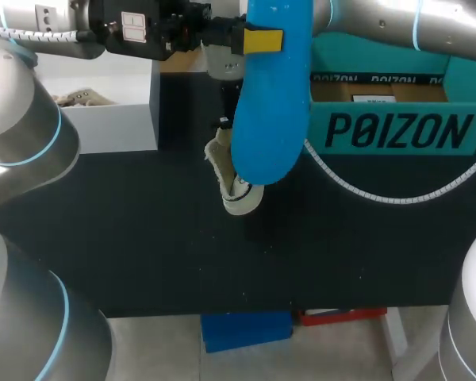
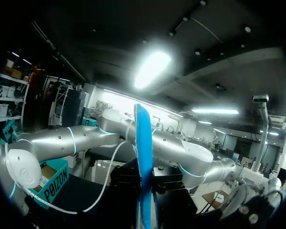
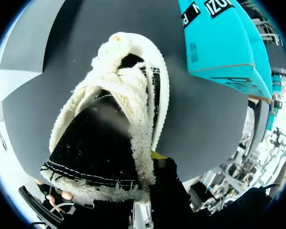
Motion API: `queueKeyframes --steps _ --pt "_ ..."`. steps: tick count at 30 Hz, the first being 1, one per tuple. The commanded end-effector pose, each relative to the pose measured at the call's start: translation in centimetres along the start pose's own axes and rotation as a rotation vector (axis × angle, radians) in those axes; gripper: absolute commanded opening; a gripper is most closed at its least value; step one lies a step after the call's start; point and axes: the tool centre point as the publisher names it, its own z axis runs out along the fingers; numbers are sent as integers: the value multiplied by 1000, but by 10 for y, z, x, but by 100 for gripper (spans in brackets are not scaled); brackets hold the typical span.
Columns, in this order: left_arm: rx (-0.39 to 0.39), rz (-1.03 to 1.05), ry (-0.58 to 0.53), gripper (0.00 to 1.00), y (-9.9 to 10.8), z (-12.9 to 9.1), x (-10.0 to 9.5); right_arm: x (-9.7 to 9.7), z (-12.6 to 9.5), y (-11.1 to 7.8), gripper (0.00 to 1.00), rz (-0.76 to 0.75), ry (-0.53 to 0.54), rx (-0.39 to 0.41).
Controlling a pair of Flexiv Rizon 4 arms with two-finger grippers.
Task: Take the shoe out of the shoebox, open the shoe tongue, remove and reinsert the insole, then place the shoe into the shoebox
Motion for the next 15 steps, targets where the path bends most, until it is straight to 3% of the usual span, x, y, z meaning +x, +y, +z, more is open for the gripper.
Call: queueKeyframes --steps 1,15 --pt "0 0 -2 0 1 1 0 4 15 1 0 132 24 15" --pt "0 0 -2 0 1 1 0 0 50 -1 0 15 -19 -16"
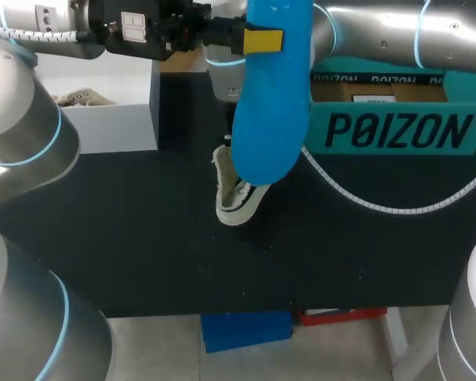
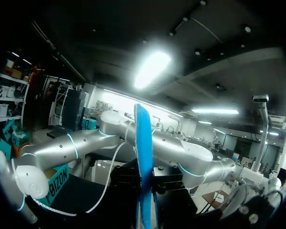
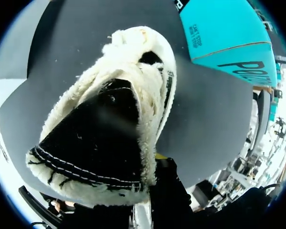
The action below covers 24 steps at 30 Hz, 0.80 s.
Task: Take the shoe out of the shoebox, open the shoe tongue, remove and reinsert the insole, then place the shoe into the shoebox
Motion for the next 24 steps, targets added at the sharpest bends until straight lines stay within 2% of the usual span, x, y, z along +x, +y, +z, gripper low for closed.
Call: queueKeyframes --steps 1,11,22,23,24 --pt "0 0 -1 0 1 1 0 1 7 -2 0 -29 -19 -6" --pt "0 0 -1 0 1 1 0 -7 22 -3 0 -106 -49 -22" --pt "0 0 -1 0 1 1 0 -16 34 -6 0 -112 -25 -41" --pt "0 0 -1 0 1 1 0 -17 32 -7 9 -107 -11 -39" --pt "0 0 -1 0 1 1 0 -18 30 -8 42 -105 4 -40"
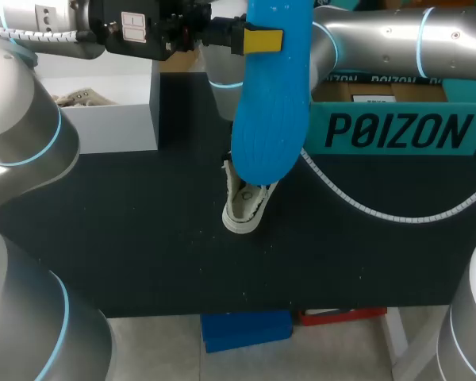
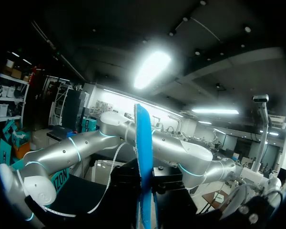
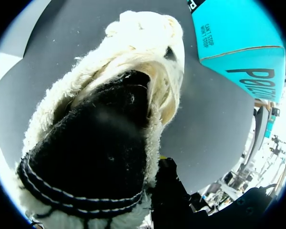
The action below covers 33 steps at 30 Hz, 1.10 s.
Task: Take the shoe out of the shoebox, open the shoe tongue, remove and reinsert the insole, then place the shoe into the shoebox
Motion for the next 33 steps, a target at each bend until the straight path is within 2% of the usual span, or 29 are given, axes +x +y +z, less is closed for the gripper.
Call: queueKeyframes --steps 1,2,7,12,16,22,24,26,29,33 --pt "0 0 -2 0 1 1 0 -7 -2 -5 93 16 44 -9" --pt "0 0 -2 0 1 1 0 -9 -5 -6 100 25 56 -2" --pt "0 0 -2 0 1 1 0 -16 -33 -9 100 59 182 20" --pt "0 0 -2 0 1 1 0 -27 -66 -13 100 74 444 -6" --pt "0 0 -2 0 1 1 0 -35 -90 -18 100 58 635 -79" --pt "0 0 -2 0 1 1 0 -43 -118 -28 100 33 835 -280" --pt "0 0 -2 0 1 1 0 -45 -124 -31 100 30 898 -372" --pt "0 0 -2 0 1 1 0 -47 -131 -34 100 32 931 -443" --pt "0 0 -2 0 1 1 0 -49 -139 -34 100 29 954 -489" --pt "0 0 -2 0 1 1 0 -49 -139 -34 100 29 954 -489"
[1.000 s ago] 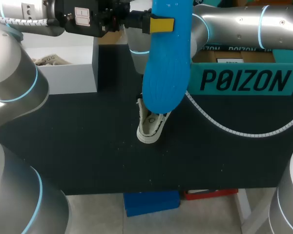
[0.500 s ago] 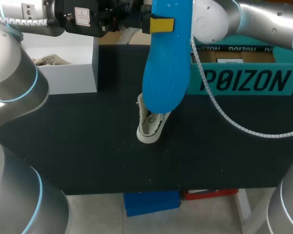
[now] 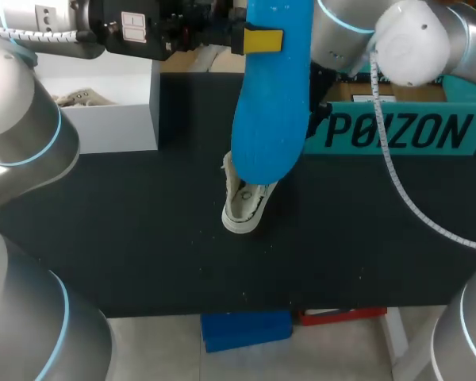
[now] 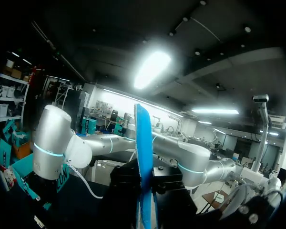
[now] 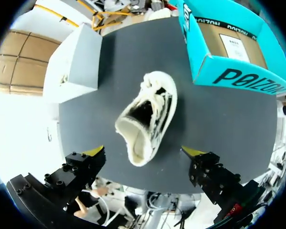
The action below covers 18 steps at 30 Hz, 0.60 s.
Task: Take the shoe out of the shoebox, open the shoe tongue, remove and reinsert the insole, then place the shoe into the shoebox
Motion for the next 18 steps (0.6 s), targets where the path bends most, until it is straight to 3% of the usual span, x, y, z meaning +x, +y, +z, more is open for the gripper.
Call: queueKeyframes --steps 1,13,18 --pt "0 0 -2 0 1 1 0 -10 -3 -12 100 -32 373 -267" --pt "0 0 -2 0 1 1 0 -10 -3 -12 100 -32 373 -267" --pt "0 0 -2 0 1 1 0 -16 -25 -15 100 10 548 -310"
